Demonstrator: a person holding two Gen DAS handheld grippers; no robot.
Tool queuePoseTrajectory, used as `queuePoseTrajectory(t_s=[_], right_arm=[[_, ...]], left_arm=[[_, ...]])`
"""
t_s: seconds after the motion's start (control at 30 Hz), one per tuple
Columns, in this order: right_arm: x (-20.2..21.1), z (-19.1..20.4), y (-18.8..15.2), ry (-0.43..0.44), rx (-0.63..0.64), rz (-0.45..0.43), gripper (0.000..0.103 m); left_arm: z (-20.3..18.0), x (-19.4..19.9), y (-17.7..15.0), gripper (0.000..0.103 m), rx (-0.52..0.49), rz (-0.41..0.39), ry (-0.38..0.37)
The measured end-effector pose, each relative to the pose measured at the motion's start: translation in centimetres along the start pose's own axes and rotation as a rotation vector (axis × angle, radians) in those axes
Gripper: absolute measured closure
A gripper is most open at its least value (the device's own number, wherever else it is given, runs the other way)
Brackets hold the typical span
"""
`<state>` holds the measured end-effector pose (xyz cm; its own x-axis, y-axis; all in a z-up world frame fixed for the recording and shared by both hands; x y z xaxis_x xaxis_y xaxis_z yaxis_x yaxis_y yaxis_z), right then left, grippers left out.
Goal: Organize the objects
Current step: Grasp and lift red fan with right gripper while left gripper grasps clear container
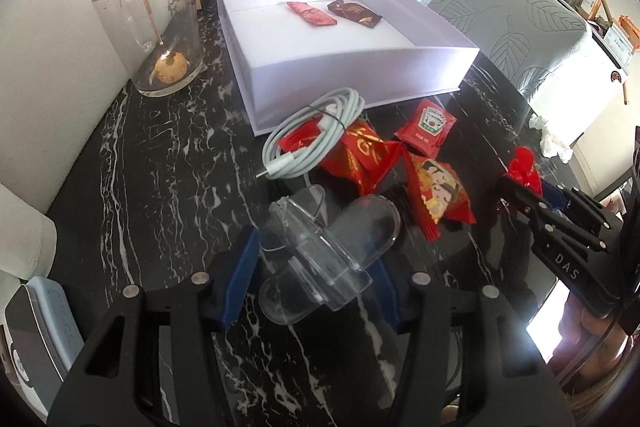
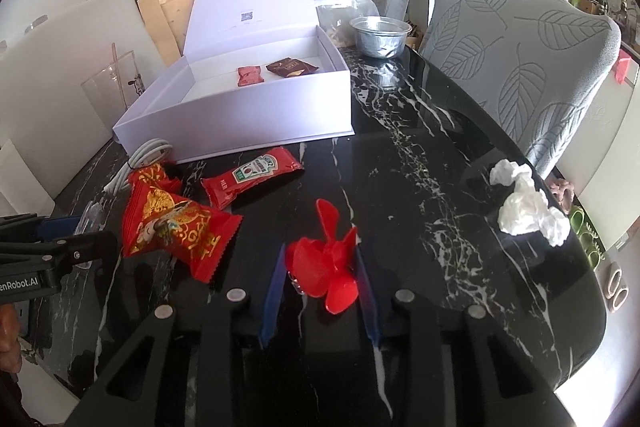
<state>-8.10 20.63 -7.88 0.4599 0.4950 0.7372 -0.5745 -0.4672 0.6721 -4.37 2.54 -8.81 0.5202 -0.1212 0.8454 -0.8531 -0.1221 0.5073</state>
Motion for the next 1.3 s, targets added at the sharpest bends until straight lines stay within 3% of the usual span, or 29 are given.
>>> queuePoseTrajectory(t_s=[0.5, 0.9, 1.3], right_arm=[[2.5, 2.0, -1.9, 0.039, 0.005, -0.001, 0.070], [4.6, 3.4, -1.2, 0.071, 0.040, -0.040, 0.070], [6.7, 4.6, 0.4, 0.094, 0.106, -0.074, 0.070]], left_arm=[[-0.3, 2.6, -1.5, 0.051, -0.016, -0.027, -0.032], [-0.5, 4.6, -0.8, 0.051, -0.023, -0.081, -0.045], [-1.0, 6.7, 0.9, 0.051, -0.058, -0.121, -0.005]])
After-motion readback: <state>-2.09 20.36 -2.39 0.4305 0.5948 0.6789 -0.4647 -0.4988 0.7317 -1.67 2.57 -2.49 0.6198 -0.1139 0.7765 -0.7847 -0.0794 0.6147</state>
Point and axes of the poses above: each gripper's, at about its wrist camera, not at the fingertips, and x roughly against the way its jaws point, z to its left, y to its top, the point moved 2 cm from there along -x, roughly the way its jaws point, and after that the axes turned 2 degrees about y, right-handed, at the moved point
